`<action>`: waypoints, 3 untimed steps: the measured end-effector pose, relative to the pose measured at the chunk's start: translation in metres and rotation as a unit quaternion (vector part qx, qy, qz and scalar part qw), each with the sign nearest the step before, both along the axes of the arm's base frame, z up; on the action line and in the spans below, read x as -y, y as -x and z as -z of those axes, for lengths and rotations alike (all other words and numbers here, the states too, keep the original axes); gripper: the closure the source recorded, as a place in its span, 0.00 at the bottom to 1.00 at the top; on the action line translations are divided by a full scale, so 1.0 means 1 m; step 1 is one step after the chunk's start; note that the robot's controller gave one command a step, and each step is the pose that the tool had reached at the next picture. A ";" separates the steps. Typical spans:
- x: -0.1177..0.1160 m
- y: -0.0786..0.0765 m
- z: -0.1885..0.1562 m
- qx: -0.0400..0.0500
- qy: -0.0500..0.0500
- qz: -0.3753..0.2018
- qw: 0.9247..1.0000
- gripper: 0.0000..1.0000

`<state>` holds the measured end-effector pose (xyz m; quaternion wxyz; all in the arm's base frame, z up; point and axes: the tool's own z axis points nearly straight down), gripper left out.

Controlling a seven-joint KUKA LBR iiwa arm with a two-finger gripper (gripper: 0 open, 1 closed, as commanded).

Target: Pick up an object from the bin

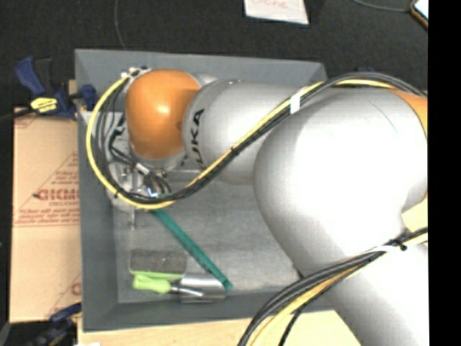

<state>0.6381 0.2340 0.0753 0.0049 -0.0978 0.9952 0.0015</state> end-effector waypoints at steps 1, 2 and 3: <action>-0.001 0.001 -0.043 0.002 0.000 -0.010 1.000 0.00; 0.000 -0.001 -0.006 0.003 -0.003 0.000 1.000 0.00; -0.002 -0.003 0.001 0.010 0.001 -0.204 0.979 0.00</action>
Offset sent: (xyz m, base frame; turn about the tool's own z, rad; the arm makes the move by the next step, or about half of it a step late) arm -0.0021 0.0005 0.0017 -0.0022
